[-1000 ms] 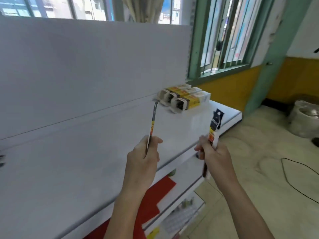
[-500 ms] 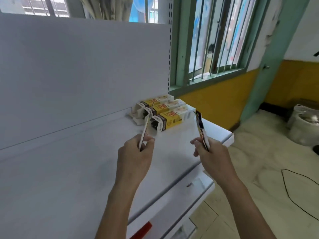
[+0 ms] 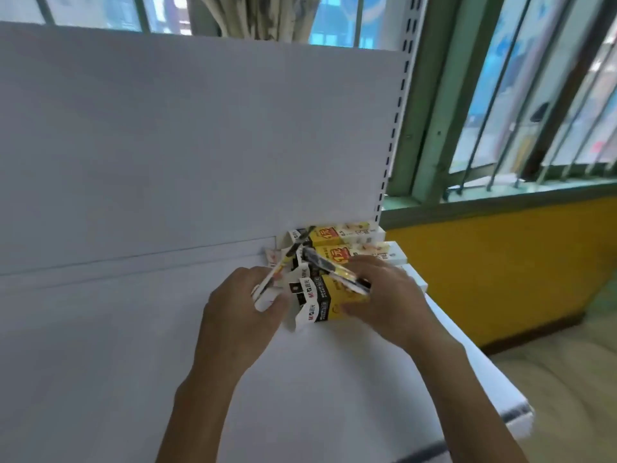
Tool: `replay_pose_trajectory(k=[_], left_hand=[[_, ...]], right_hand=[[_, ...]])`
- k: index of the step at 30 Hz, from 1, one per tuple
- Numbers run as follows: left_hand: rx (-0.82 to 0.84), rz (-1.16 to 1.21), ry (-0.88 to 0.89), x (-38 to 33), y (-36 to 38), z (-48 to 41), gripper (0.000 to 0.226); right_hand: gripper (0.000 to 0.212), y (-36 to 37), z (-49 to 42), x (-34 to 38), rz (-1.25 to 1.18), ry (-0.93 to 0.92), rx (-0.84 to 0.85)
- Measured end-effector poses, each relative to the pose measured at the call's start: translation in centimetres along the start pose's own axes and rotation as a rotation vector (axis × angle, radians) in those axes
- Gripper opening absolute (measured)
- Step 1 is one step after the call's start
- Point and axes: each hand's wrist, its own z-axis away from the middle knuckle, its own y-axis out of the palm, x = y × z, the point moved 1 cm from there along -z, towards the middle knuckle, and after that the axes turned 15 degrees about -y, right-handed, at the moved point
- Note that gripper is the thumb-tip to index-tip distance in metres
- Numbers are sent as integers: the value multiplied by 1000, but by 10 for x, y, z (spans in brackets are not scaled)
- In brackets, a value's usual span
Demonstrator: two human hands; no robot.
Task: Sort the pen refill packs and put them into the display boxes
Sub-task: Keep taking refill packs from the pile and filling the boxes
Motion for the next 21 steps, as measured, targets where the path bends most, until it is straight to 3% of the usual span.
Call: replay_pose_trajectory(k=[3, 8, 12, 16, 21], left_hand=[[29, 7, -14, -2, 13, 9, 23], [0, 69, -9, -11, 35, 26, 38], [-67, 189, 133, -34, 34, 41, 50], [-220, 3, 342, -62, 28, 49, 48], [-285, -228, 414, -88, 33, 48, 36]], right_hand=[[59, 8, -13, -12, 86, -98, 166], [50, 9, -23, -30, 56, -232, 172], [41, -22, -25, -41, -363, -200, 182], [46, -49, -20, -38, -1056, -151, 225], [40, -51, -17, -51, -1241, -160, 236]])
